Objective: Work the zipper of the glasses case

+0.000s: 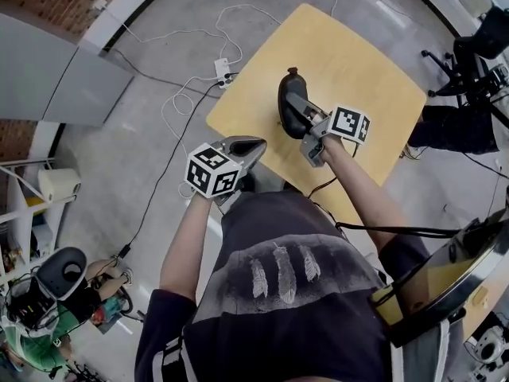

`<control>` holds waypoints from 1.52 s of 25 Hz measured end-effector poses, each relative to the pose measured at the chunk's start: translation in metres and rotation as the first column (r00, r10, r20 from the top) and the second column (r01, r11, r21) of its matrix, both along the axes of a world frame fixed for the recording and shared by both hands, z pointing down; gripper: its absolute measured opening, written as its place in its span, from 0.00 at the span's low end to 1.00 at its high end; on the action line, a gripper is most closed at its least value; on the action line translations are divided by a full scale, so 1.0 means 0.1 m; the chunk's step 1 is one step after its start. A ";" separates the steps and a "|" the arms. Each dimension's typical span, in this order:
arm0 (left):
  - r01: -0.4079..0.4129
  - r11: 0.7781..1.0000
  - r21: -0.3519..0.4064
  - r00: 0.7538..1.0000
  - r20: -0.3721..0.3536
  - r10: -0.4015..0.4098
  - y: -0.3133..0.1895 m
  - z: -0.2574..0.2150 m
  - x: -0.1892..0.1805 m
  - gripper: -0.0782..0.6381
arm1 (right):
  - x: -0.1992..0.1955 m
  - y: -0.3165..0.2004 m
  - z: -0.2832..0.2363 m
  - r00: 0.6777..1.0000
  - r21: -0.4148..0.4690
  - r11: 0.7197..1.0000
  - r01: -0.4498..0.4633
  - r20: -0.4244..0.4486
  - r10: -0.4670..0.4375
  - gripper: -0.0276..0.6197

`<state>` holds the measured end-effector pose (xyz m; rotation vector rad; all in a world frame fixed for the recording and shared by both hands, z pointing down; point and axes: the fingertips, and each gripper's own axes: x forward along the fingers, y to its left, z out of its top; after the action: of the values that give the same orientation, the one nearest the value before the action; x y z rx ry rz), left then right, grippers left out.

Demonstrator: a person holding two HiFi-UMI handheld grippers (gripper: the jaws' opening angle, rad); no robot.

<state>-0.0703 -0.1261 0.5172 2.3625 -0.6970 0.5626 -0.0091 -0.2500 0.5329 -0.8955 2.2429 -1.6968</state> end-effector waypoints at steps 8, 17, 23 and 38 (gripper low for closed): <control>-0.344 0.891 0.295 0.861 0.478 0.175 -0.05 0.17 0.38 0.31 | -0.08 0.27 -0.06 0.995 0.025 0.995 0.092 -0.027 -0.092 0.42; -0.363 0.878 0.312 0.837 0.524 0.160 -0.22 0.23 0.42 0.14 | -0.10 0.18 -0.11 0.990 0.038 0.992 0.122 -0.071 -0.119 0.42; -0.342 0.921 0.187 0.843 0.495 0.212 -0.06 0.31 0.45 0.10 | -0.06 0.22 -0.02 0.980 0.089 0.988 0.125 -0.168 -0.109 0.42; -0.268 0.948 0.169 0.820 0.556 0.133 0.13 0.83 0.29 0.11 | -0.11 0.30 0.50 0.977 -0.018 0.995 0.101 -0.189 -0.102 0.44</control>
<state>-0.0418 -0.1129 0.6003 2.5334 -0.7911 1.3466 -0.0203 -0.2199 0.5833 -1.0005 2.4448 -1.7314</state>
